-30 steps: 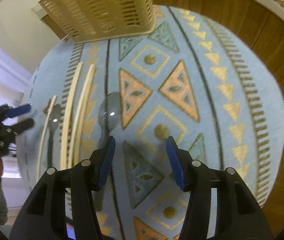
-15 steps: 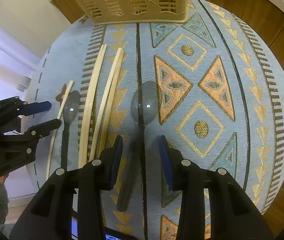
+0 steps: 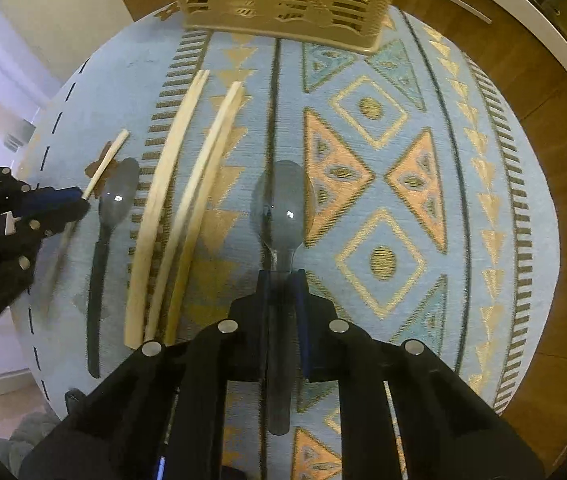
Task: Organize utensils
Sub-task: 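Close the right tool on a clear spoon while the left tool grasps a wooden chopstick, then lift the clear spoon and chopstick up over the beige basket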
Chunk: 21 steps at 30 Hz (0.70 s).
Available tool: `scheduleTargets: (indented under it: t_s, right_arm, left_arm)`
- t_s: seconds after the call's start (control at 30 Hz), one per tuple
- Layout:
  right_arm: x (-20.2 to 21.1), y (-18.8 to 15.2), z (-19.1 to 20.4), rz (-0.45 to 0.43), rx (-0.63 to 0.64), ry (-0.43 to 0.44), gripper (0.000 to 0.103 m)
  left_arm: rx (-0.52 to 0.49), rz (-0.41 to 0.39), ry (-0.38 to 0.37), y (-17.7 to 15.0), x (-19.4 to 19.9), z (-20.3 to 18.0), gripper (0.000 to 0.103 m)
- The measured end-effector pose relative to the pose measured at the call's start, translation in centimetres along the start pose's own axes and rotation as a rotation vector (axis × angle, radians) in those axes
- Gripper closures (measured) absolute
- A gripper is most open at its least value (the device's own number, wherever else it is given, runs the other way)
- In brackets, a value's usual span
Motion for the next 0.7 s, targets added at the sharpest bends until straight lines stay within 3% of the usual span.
scheduleTargets:
  t_s: [0.4,0.47,0.53,0.6,0.67,0.7]
  right_arm:
    - [0.4,0.2,-5.4,-0.022,-0.075,-0.058,0.093]
    - [0.2,0.3,-5.6,-0.018,-0.085,-0.05,0.093]
    - [0.0,0.3,-5.8,-0.017,-0.083,-0.05,0.092]
    - [-0.3,0.0,-7.2,-0.01,-0.085,-0.045,0.092]
    - [-0.3,0.1,-7.4,-0.005,-0.084,-0.041,0.092]
    - [-0.4,0.1,-7.5,-0.006,-0.082,-0.041,0.092]
  left_arm:
    - [0.142,0.004,0.004,0.3,0.0,3.9,0.098]
    - [0.141,0.005,-0.002,0.5,-0.1,3.9,0.097]
    - [0.144,0.011,-0.035,0.9,-0.4,3.8,0.083]
    - [0.118,0.021,-0.047,0.9,-0.5,3.3,0.077]
    - [0.068,0.037,-0.02,0.8,-0.7,3.0,0.078]
    - [0.048,0.041,0.001,0.9,-0.8,2.8,0.085]
Point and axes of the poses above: each gripper's, at about its wrist camera, not at the fingertips, and x roughly against the way its jaws point, z to its left, y to its top, the point moved 7 cm from there along -x, roughly the way its jaws point, and after that the axes turned 8 degrees about -z, right-handed, at the moved point
